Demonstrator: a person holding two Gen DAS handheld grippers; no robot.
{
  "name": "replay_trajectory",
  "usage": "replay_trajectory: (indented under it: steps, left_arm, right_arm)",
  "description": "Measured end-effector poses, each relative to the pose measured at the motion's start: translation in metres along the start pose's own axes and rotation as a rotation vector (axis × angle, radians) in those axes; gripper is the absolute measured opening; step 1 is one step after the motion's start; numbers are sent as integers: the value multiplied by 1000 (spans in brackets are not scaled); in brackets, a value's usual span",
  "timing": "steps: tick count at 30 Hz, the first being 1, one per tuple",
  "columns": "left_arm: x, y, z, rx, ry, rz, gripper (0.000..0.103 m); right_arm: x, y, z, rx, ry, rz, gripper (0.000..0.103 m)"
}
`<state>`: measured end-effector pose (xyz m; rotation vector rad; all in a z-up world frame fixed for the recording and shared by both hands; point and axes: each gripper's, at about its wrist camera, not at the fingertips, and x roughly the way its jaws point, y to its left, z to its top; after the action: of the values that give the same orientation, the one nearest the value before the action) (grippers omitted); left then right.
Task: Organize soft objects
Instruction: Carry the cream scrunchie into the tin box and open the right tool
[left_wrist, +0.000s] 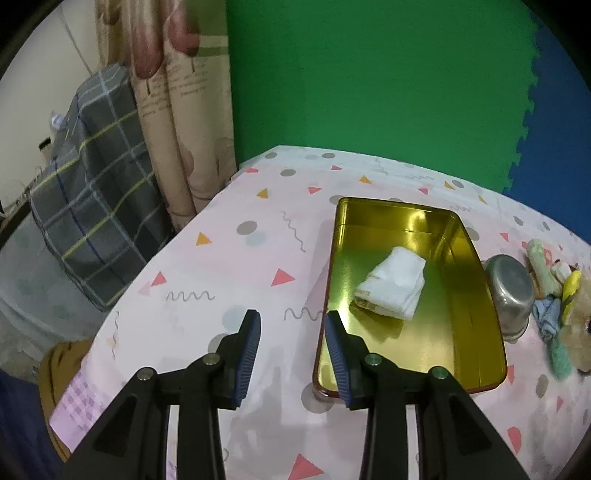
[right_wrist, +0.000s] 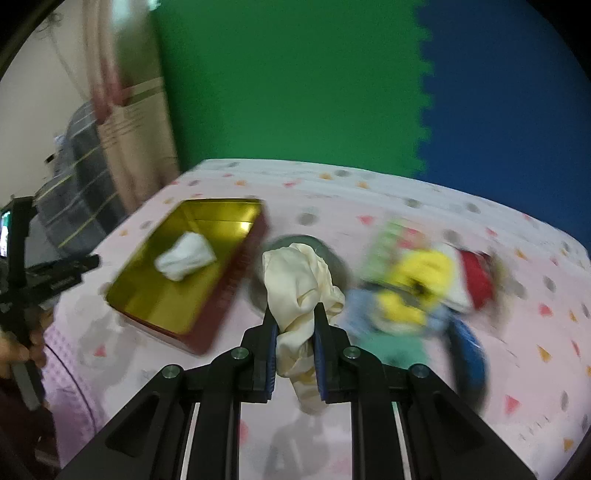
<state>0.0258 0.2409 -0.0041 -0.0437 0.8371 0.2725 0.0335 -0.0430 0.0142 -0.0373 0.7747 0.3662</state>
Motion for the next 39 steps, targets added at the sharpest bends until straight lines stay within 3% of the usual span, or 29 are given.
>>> replay_trajectory:
  steps: [7,12,29,39]
  left_arm:
    - [5,13,-4,-30,12,24,37]
    - [9,21,-4,-52,21,28,37]
    - [18,36,-6,-93,54,57,37]
    - [22,39,-7,-102,69,57,37]
  right_arm:
    - [34,64,24,-91,16,89,16]
    - [59,93,29,-134,43,104,16]
    - [113,115,28,-155,136,93,16]
    - [120,118,24,-160,154,92,18]
